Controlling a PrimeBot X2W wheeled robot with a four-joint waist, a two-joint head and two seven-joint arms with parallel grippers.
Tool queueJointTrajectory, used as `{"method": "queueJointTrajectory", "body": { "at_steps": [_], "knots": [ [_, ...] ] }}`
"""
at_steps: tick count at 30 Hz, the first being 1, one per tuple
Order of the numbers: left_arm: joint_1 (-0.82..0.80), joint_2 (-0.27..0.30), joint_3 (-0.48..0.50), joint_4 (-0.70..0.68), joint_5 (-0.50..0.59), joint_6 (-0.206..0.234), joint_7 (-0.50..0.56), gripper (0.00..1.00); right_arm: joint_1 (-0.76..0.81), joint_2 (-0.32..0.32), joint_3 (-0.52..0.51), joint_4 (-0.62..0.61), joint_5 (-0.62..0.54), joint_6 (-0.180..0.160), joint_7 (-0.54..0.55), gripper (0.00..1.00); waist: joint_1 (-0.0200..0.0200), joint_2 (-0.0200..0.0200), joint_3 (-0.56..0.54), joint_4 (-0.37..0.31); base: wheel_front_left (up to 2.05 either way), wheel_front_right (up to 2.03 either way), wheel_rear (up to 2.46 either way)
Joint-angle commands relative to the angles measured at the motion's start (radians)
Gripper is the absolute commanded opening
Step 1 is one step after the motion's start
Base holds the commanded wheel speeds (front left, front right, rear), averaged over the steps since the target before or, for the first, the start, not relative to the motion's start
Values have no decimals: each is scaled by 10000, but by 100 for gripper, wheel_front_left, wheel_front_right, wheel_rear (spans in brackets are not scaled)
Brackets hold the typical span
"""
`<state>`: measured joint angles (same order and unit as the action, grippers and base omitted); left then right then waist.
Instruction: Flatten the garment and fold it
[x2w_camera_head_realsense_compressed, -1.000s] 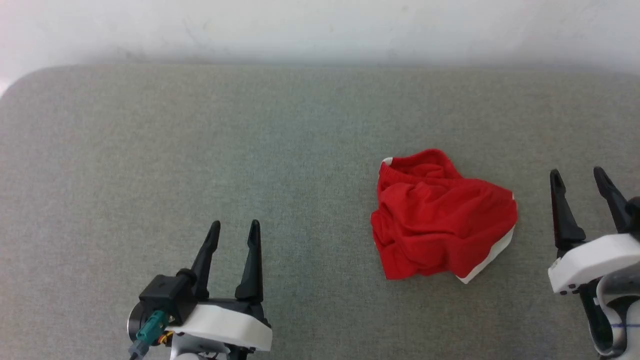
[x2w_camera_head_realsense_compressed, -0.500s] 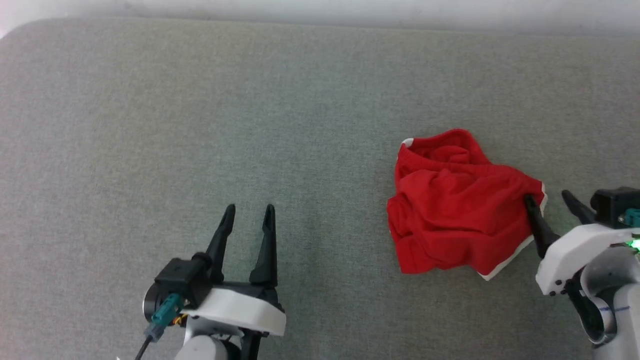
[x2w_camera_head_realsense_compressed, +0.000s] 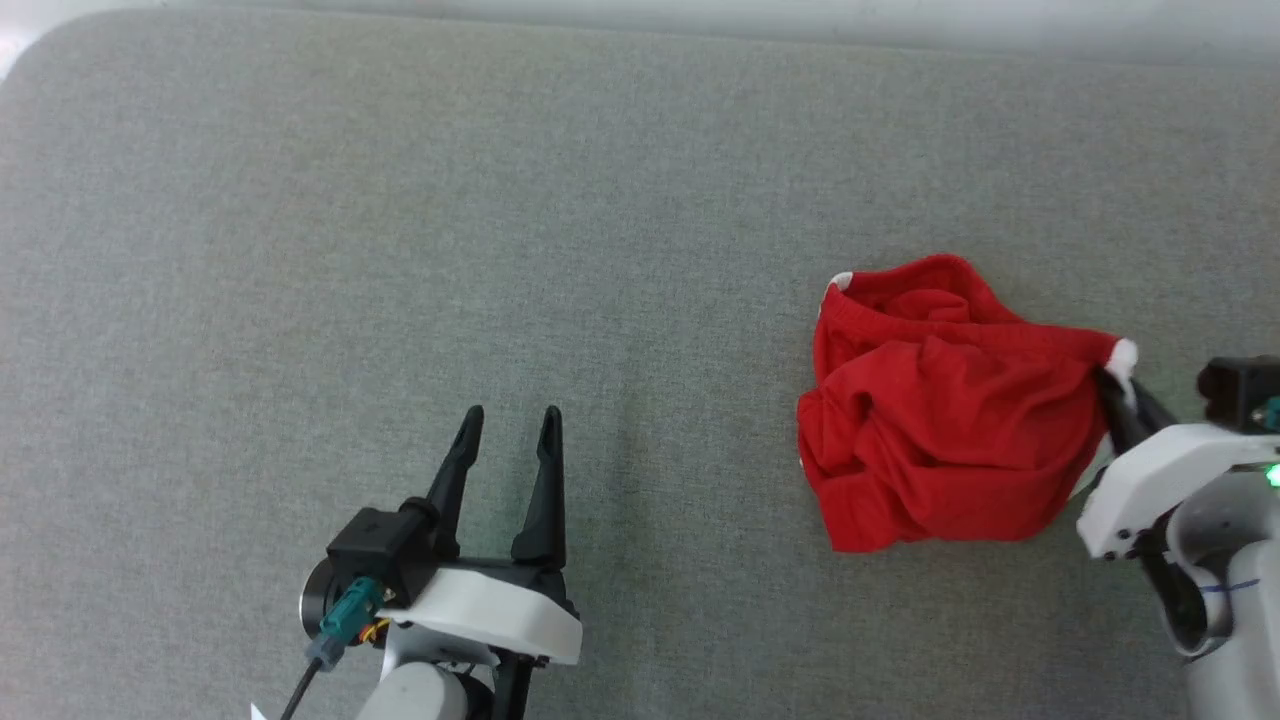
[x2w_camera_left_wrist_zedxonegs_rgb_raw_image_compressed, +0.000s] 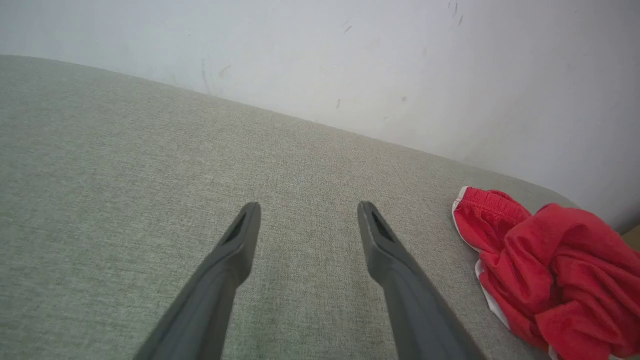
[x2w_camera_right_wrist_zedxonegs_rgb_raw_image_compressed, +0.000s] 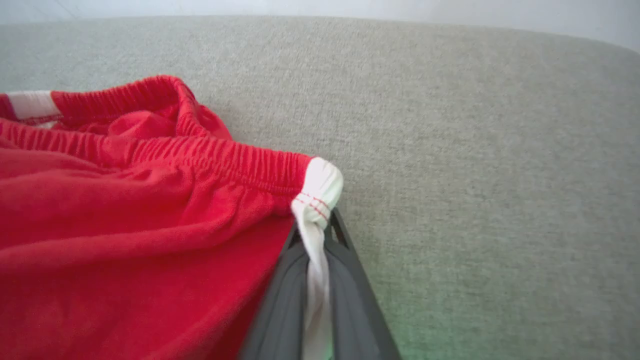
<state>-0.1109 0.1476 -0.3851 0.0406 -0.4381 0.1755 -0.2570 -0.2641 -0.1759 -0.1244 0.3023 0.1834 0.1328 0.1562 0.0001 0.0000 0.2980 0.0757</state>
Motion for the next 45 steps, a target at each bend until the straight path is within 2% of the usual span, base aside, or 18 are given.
{"method": "queueJointTrajectory", "body": {
  "at_steps": [1, 11, 17, 23, 27, 33, 36, 39, 40, 41, 42, 45],
  "knots": [
    [-51, -49, 62, 35, 88, -118, -47, 100, -227, -79, -133, -54, -143, -21, -133, 0, -1, 0, -173, -55, 0, 0, 0],
    [384, -218, 309, 197, 62, -350, -47, 100, -737, -951, -1097, -1446, -798, -21, -77, 0, -1, 0, -1331, -140, 0, 0, 0],
    [762, -191, 472, 230, -5, -426, -47, 100, -1034, -1289, -708, -2671, -1018, -21, 372, 0, -1, 0, -1807, -91, 0, 0, 0],
    [917, -204, 511, 243, -41, -494, -47, 100, -1000, -932, 1092, -3538, -749, -21, 749, 0, -1, 0, -1991, 59, 0, 0, 0],
    [932, -229, 478, 280, -52, -548, -47, 100, -757, -269, 2810, -3542, -350, -21, 835, 0, -1, 0, -2022, 211, 0, 0, 0],
    [934, -274, 410, 404, -93, -639, -47, 100, -241, 706, 5376, -2492, 52, -21, 632, 0, -1, 0, -2034, 604, 0, 0, 0],
    [955, -288, 395, 466, -113, -658, -47, 100, 22, 957, 6418, -1818, 196, -21, 533, 0, -1, 0, -2019, 811, 0, 0, 0],
    [974, -295, 385, 497, -123, -672, -47, 100, 152, 1050, 7008, -1394, 284, -21, 555, 0, -1, 0, -1995, 933, 0, 0, 0],
    [981, -300, 386, 508, -127, -677, -47, 100, 200, 1076, 7274, -1185, 325, -21, 626, 12, -1, 0, -1981, 983, 0, 0, 0],
    [994, -310, 398, 514, -140, -676, -47, 100, 245, 1096, 7488, -976, 387, -21, 745, 40, -1, 0, -1968, 1019, 0, 0, 0],
    [1008, -319, 412, 518, -147, -678, -47, 100, 272, 1108, 7665, -775, 443, -21, 921, 100, -1, 0, -1956, 1046, 0, 0, 0],
    [1038, -352, 450, 528, -146, -678, -47, 100, 207, 1137, 7737, -553, 765, -21, 1097, 100, -1, 0, -1920, 1077, 0, 0, 0]
  ]
}}
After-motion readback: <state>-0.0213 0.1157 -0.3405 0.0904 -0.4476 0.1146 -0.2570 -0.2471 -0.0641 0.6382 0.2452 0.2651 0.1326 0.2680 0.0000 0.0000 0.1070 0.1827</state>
